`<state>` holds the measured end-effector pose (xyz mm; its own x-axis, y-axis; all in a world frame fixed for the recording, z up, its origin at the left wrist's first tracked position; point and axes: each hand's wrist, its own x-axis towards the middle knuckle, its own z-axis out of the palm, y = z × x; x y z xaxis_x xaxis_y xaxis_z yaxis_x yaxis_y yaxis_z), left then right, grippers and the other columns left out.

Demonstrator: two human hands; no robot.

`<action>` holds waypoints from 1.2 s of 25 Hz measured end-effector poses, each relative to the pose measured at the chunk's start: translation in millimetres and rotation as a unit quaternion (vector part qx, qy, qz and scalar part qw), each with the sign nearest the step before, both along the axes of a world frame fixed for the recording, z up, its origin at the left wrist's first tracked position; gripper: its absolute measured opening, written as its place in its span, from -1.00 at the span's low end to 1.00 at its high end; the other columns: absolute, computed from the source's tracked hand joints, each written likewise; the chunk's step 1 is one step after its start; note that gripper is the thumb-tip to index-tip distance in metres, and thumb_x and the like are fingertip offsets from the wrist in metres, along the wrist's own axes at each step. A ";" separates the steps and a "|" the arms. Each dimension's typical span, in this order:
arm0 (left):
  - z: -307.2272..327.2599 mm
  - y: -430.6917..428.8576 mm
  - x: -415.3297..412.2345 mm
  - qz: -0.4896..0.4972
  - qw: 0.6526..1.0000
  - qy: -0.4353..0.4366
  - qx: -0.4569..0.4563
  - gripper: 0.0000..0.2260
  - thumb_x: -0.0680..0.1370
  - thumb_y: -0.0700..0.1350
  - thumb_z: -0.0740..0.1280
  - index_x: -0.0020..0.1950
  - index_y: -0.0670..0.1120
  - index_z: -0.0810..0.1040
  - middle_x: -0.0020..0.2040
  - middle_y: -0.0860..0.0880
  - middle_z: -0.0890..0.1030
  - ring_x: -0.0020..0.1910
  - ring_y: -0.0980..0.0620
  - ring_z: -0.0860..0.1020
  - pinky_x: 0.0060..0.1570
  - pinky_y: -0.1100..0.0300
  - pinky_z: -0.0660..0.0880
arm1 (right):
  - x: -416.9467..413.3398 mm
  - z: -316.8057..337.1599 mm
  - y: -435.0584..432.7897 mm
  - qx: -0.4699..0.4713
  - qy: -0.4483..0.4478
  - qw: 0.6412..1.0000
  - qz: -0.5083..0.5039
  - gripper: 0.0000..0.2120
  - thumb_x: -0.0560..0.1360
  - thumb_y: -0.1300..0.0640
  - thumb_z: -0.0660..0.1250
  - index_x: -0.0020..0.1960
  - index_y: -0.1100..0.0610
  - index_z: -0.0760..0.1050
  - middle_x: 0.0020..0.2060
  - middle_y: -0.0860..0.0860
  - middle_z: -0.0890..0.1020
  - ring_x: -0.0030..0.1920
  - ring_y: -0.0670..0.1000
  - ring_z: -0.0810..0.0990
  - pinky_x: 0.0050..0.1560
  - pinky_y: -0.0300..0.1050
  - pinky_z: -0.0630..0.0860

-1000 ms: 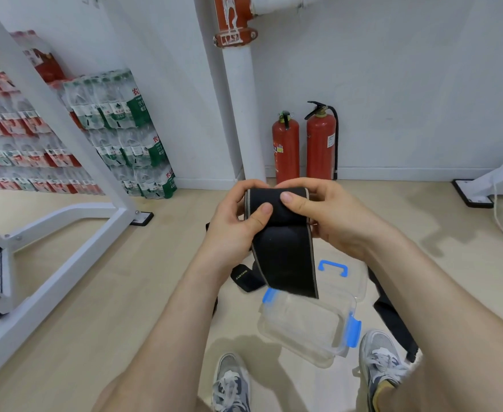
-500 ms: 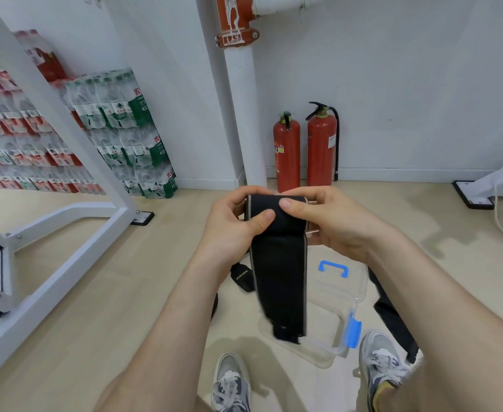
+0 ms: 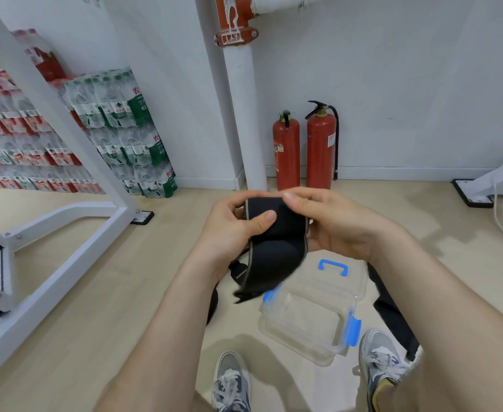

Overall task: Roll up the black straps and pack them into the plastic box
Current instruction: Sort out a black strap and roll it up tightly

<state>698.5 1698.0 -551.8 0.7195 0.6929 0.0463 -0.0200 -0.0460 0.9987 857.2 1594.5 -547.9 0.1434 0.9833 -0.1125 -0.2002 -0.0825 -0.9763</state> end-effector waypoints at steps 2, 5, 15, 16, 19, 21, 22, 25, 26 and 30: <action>-1.5 -0.8 0.6 -0.001 1.000 -0.009 0.011 -0.71 0.48 -0.33 0.45 0.05 0.04 0.67 -0.01 -0.10 0.68 -0.07 -0.09 0.67 -0.21 0.09 0.63 | 0.3 -3.0 2.9 0.009 -0.008 1.000 -0.011 -0.65 0.45 0.10 0.42 0.22 0.12 0.60 0.06 0.17 0.69 0.05 0.16 0.70 0.01 0.12 0.63; -3.0 -3.9 4.6 -0.011 1.000 -0.011 -0.015 -0.74 0.47 -0.13 0.49 0.13 0.10 0.62 0.11 -0.08 0.64 0.02 -0.11 0.67 0.00 -0.10 0.63 | 1.0 -3.3 5.5 0.049 -0.063 0.995 -0.061 -0.70 0.49 0.26 0.43 0.22 0.16 0.60 0.04 0.20 0.69 0.01 0.17 0.71 -0.07 0.06 0.65; -1.7 -3.8 4.8 0.034 0.998 -0.034 0.050 -0.63 0.46 -0.40 0.44 -0.10 0.11 0.68 -0.17 0.10 0.69 -0.13 0.01 0.67 -0.17 0.12 0.62 | -0.9 -0.7 3.4 -0.004 -0.021 0.998 -0.051 -0.66 0.48 0.05 0.43 0.21 0.16 0.57 -0.07 0.08 0.71 -0.06 0.09 0.73 -0.18 -0.04 0.64; -2.1 -3.6 5.1 0.027 0.998 -0.037 0.050 -0.64 0.46 -0.40 0.44 -0.07 0.10 0.68 -0.12 0.08 0.69 -0.10 -0.01 0.67 -0.15 0.12 0.62 | -0.4 -1.6 4.3 0.002 -0.018 0.998 -0.065 -0.66 0.46 0.09 0.45 0.21 0.16 0.57 -0.06 0.10 0.71 -0.07 0.10 0.73 -0.18 -0.03 0.64; -4.0 -2.3 7.0 -0.002 1.000 -0.020 0.003 -0.77 0.47 -0.09 0.46 0.11 0.10 0.63 0.12 -0.07 0.65 0.08 -0.10 0.66 0.02 -0.04 0.63 | -0.2 -1.5 5.7 0.026 -0.030 0.993 -0.111 -0.70 0.44 0.20 0.48 0.16 0.16 0.59 -0.05 0.13 0.68 -0.12 0.07 0.72 -0.22 -0.05 0.63; -3.7 -4.1 8.6 -0.012 0.999 0.011 -0.041 -0.66 0.47 0.13 0.40 0.20 0.06 0.57 0.15 -0.11 0.66 0.09 -0.11 0.67 0.11 -0.17 0.60 | -1.2 -2.4 5.9 0.037 -0.052 0.991 -0.121 -0.71 0.45 0.27 0.47 0.16 0.15 0.59 0.00 0.16 0.66 -0.10 0.07 0.72 -0.20 -0.03 0.65; -3.8 -4.4 9.1 -0.010 0.999 0.020 -0.041 -0.66 0.49 0.17 0.39 0.20 0.05 0.56 0.12 -0.11 0.67 0.08 -0.12 0.68 0.11 -0.21 0.59 | -2.0 -3.2 6.1 0.040 -0.063 0.990 -0.122 -0.71 0.45 0.28 0.47 0.16 0.13 0.58 0.04 0.16 0.65 -0.09 0.08 0.71 -0.18 -0.01 0.65; -3.3 -2.0 7.3 0.021 1.000 -0.006 -0.008 -0.90 0.54 -0.04 0.42 0.05 0.10 0.63 -0.01 -0.08 0.70 -0.02 -0.11 0.69 -0.02 -0.11 0.62 | -4.2 -1.3 3.6 0.038 -0.051 0.994 -0.090 -0.70 0.48 0.23 0.45 0.19 0.07 0.54 0.03 0.10 0.62 -0.10 0.02 0.71 -0.19 -0.04 0.64; -3.6 -0.7 5.6 0.025 1.000 -0.016 0.002 -0.85 0.56 -0.14 0.41 0.01 0.12 0.63 -0.03 -0.07 0.69 -0.04 -0.11 0.68 -0.07 -0.05 0.61 | -4.8 0.1 2.2 0.031 -0.042 0.996 -0.067 -0.69 0.48 0.16 0.45 0.21 0.07 0.52 0.02 0.08 0.62 -0.10 0.01 0.71 -0.19 -0.05 0.63; -3.3 0.5 3.0 0.002 0.999 -0.035 0.016 -0.72 0.52 -0.28 0.39 0.03 0.12 0.64 0.12 -0.14 0.61 0.04 -0.15 0.63 -0.13 0.07 0.61 | -7.0 -4.0 5.6 0.038 -0.091 0.992 -0.084 -0.70 0.47 0.12 0.48 0.18 0.09 0.56 -0.02 0.11 0.66 -0.04 0.10 0.71 -0.16 -0.01 0.66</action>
<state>701.5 1698.5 -555.0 0.7104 0.6935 0.1196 -0.0901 -0.0789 0.9928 850.2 1600.1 -551.9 0.3164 0.9486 0.0040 -0.0246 0.0124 -0.9996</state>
